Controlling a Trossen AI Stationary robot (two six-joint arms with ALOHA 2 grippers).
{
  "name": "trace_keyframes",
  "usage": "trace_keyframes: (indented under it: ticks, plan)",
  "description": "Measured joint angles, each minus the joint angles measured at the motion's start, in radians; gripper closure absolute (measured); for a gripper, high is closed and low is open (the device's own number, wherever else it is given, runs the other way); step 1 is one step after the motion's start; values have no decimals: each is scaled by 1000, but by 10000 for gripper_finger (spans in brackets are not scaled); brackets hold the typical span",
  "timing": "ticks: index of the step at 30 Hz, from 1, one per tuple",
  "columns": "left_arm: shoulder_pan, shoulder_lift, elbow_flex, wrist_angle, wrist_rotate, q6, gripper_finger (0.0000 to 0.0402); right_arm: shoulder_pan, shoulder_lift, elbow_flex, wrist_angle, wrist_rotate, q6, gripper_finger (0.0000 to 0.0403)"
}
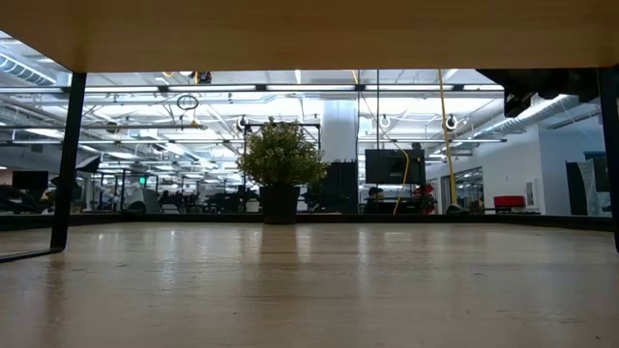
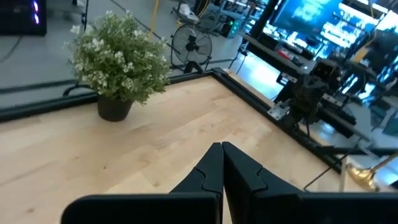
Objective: Pick & Place candle stick holders
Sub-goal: Return to Home Position
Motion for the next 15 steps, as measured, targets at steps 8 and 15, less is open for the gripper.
trace_keyframes:
  ticks: [8,15]
  plan:
    - [-1,-1,0,10,26,105,399,0,0,0,1,0,0,396]
    - [-2,-6,0,107,141,228,400,0,0,0,1,0,0,399]
